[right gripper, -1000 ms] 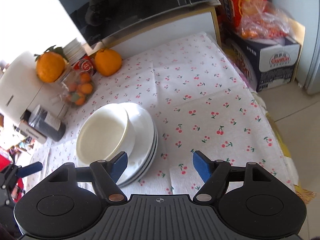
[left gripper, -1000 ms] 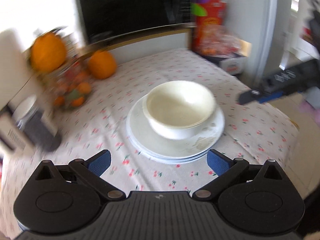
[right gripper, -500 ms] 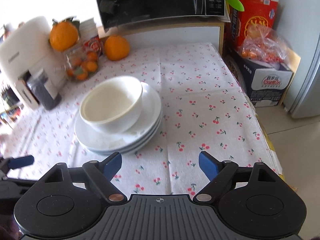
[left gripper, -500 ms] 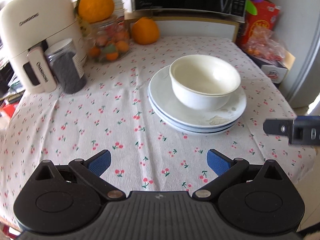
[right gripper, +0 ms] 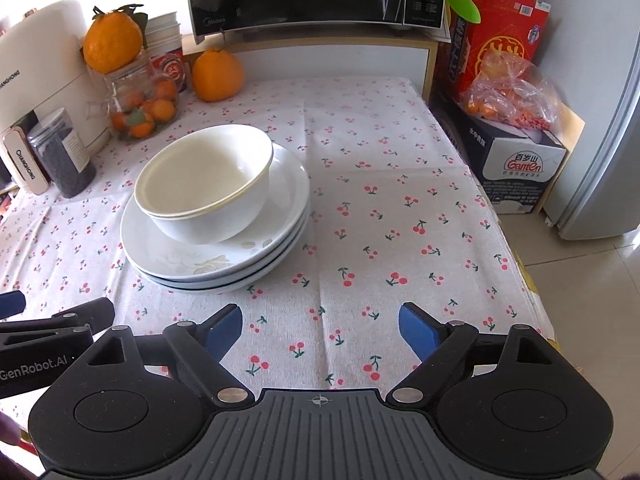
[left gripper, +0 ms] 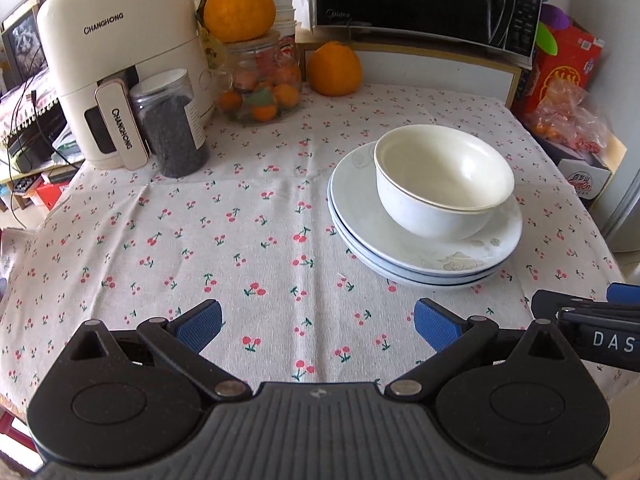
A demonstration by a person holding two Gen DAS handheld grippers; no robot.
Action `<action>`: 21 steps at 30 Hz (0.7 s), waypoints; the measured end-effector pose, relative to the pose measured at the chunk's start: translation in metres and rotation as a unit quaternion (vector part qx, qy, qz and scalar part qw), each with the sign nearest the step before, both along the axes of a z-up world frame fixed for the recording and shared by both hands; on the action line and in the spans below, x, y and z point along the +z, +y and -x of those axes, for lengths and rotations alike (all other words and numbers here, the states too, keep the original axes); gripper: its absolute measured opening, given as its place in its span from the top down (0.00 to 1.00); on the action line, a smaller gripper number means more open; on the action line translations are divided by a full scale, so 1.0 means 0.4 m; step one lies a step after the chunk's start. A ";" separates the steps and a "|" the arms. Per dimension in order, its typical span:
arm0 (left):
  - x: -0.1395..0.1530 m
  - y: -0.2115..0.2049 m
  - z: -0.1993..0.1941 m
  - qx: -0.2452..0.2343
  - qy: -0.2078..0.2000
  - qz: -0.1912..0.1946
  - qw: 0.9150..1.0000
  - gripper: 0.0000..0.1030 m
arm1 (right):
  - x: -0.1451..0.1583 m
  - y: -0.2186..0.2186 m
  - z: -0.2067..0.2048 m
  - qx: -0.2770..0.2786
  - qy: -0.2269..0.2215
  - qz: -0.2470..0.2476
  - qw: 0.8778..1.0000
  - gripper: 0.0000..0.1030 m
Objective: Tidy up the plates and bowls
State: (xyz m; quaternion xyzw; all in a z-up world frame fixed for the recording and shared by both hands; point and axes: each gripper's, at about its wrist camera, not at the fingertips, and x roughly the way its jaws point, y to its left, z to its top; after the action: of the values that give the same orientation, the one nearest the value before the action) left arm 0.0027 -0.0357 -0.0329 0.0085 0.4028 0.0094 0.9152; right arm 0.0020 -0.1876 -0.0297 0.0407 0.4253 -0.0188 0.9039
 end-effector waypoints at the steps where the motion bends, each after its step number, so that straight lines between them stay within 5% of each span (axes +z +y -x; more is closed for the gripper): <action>1: 0.000 -0.001 0.001 0.000 0.000 0.002 1.000 0.00 | 0.000 0.001 0.001 0.000 -0.001 0.002 1.000 0.12; 21: -0.001 -0.016 0.005 -0.008 0.007 -0.005 1.000 0.00 | -0.009 0.013 0.004 0.005 0.000 0.011 1.000 0.12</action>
State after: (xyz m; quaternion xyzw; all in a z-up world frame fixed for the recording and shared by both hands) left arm 0.0007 -0.0419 -0.0332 0.0164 0.4087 0.0036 0.9125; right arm 0.0003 -0.1823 -0.0332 0.0283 0.4256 -0.0188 0.9043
